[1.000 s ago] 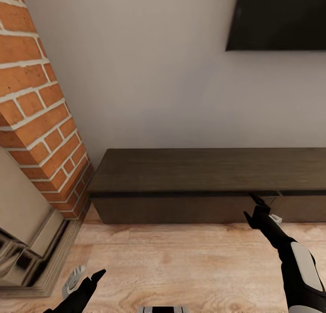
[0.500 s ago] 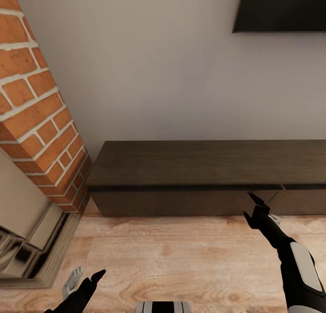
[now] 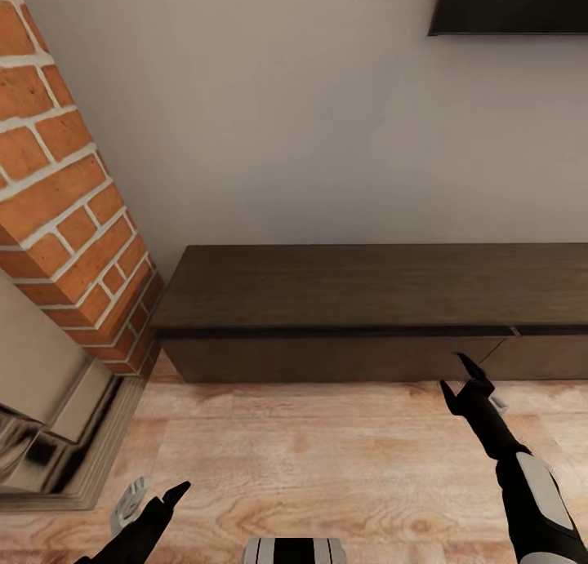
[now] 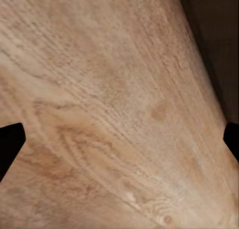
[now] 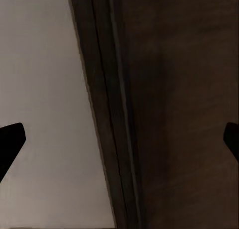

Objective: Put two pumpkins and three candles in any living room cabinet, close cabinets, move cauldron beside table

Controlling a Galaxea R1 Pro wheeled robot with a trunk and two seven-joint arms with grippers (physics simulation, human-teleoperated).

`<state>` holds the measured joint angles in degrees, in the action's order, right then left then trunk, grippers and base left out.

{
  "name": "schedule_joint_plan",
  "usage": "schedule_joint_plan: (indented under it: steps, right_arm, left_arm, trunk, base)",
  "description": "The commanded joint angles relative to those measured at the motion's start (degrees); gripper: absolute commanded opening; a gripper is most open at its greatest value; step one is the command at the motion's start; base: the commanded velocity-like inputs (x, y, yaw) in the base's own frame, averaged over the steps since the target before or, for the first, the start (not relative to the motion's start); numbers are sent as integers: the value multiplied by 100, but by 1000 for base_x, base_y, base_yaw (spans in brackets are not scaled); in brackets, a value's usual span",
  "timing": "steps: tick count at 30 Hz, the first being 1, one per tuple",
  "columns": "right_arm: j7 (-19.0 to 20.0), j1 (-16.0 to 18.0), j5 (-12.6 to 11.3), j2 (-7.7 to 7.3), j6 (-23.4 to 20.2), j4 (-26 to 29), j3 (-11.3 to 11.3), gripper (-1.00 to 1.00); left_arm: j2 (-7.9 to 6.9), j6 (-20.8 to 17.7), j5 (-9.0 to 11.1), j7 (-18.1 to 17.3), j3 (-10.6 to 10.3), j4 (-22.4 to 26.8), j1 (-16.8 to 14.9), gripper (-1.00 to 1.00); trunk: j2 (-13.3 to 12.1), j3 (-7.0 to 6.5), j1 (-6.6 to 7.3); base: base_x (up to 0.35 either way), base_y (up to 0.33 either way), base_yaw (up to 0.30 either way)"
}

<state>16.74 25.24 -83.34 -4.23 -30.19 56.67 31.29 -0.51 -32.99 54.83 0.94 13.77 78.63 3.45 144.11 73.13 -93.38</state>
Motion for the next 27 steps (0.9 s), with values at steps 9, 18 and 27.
schedule_joint_plan:
  steps: [9, 18, 27]
  right_arm:
    - [2039, 115, -23, -243, 520, -1054, 40, 100]
    - [2026, 583, 41, -275, 1595, -1677, -12, 100]
    - [785, 612, 98, -353, 1757, -1614, -20, 100]
  left_arm:
    - [-2, 17, -32, -634, 17, 179, 407, 100]
    - [-19, 272, -51, -1038, 221, -663, 488, 100]
    - [-22, 290, -51, -1043, 221, -705, 481, 100]
  trunk:
    - [1, 3, 1]
    - [1, 3, 1]
    - [1, 3, 1]
  base:
    - [0, 0, 0]
    - [0, 0, 0]
    - [0, 0, 0]
